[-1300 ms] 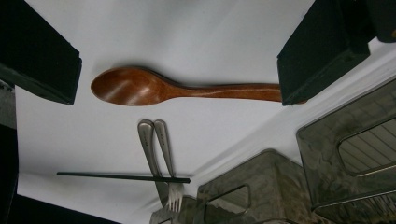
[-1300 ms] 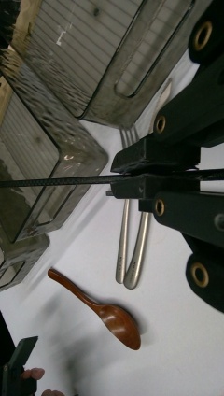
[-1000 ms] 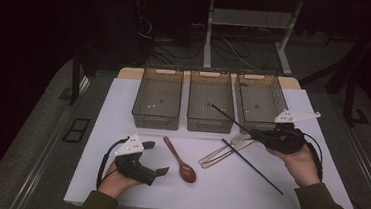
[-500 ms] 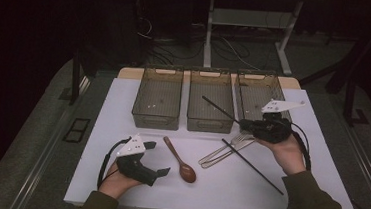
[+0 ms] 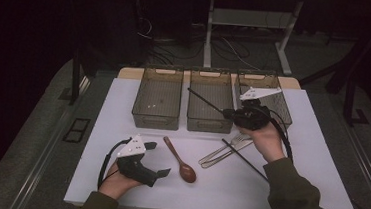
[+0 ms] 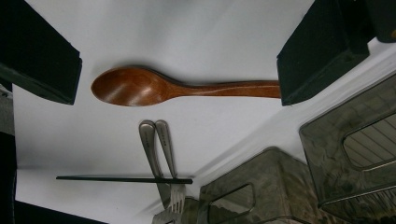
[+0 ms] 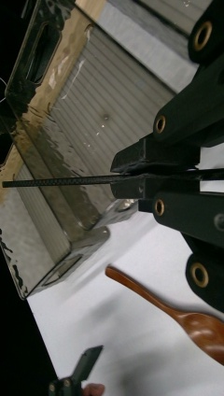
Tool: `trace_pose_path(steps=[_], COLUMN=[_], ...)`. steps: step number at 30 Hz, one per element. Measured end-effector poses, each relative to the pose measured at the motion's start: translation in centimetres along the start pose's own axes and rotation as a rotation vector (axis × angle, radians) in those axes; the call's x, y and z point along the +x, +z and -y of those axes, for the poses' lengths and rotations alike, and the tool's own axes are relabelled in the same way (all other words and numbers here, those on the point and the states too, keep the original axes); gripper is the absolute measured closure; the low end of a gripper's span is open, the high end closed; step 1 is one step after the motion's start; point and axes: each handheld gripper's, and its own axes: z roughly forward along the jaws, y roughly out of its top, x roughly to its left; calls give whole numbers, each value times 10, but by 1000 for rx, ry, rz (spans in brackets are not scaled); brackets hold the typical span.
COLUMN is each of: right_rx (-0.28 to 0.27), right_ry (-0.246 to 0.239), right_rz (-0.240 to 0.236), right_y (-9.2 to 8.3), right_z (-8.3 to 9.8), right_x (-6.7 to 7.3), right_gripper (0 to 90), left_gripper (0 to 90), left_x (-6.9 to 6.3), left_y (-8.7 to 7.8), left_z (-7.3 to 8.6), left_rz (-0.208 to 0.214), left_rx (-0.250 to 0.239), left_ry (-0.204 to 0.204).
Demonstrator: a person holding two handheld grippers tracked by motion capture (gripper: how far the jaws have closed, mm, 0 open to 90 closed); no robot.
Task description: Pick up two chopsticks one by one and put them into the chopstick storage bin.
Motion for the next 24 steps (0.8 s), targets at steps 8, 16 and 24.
trace_pose_path(steps=[8,16,24], right_rx=[25,38,62], right_ry=[-4,2,9], right_rz=[6,5,14], right_y=[25,52,81], right_z=[-23,-46,-64], right_x=[7,13,22], right_gripper=[849,849,849], left_gripper=[0,0,0], left_x=[0,-1,0], left_y=[0,0,0], left_z=[0,0,-1], left_rz=[4,10,16], left_rx=[-4,-7,-11], left_ry=[-2,-8,-6])
